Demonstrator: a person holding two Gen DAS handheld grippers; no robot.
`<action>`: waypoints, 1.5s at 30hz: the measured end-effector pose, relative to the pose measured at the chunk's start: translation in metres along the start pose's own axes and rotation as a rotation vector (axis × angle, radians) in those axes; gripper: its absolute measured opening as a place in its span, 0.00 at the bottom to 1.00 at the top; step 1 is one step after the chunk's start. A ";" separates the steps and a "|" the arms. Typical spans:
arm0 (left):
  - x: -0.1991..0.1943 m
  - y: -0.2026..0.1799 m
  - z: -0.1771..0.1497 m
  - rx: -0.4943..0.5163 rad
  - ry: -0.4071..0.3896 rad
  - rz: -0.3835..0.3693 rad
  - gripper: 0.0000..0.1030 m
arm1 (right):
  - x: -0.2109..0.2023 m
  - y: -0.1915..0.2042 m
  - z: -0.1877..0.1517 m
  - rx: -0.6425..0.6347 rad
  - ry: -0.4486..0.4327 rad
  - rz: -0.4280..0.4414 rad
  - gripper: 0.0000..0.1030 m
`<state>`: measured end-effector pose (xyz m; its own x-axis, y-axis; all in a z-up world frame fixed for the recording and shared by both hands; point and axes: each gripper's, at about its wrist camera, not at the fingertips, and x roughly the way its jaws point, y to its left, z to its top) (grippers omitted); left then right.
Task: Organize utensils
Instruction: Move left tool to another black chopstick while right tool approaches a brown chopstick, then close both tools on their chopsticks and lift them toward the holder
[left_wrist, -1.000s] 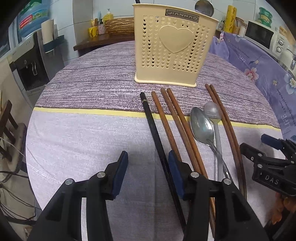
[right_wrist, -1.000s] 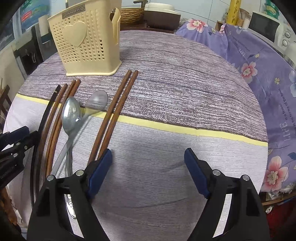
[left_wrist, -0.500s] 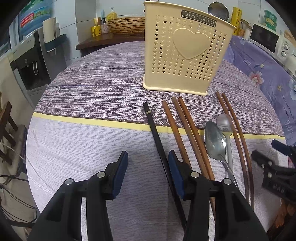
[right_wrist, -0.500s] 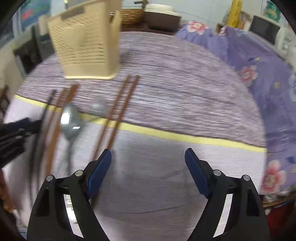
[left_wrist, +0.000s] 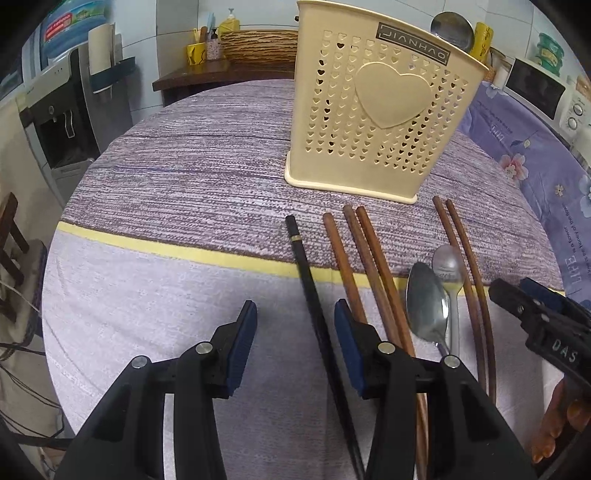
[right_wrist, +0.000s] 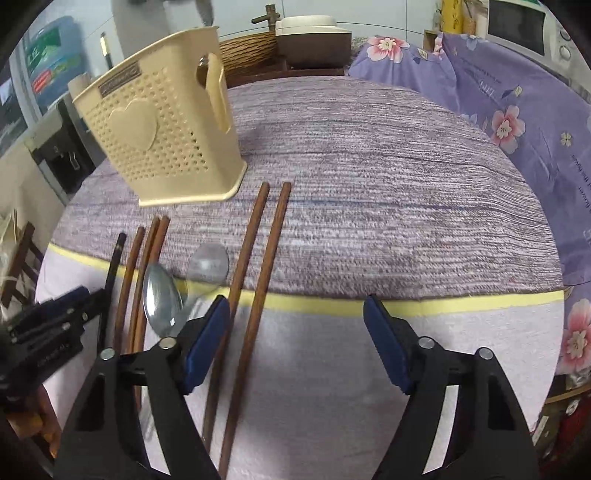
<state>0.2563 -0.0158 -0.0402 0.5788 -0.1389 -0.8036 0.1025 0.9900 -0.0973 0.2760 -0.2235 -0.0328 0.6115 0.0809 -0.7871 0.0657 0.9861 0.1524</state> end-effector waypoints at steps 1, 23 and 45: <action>0.002 -0.002 0.003 0.003 0.003 0.004 0.38 | 0.004 0.000 0.005 0.012 0.003 0.006 0.59; 0.025 -0.011 0.033 0.019 0.010 0.051 0.09 | 0.068 0.024 0.068 -0.045 0.030 -0.109 0.10; -0.074 0.013 0.060 -0.040 -0.234 -0.089 0.08 | -0.063 -0.014 0.080 -0.060 -0.243 0.139 0.09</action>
<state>0.2639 0.0063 0.0533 0.7412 -0.2235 -0.6330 0.1320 0.9731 -0.1890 0.2996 -0.2541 0.0621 0.7827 0.1860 -0.5939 -0.0740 0.9754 0.2079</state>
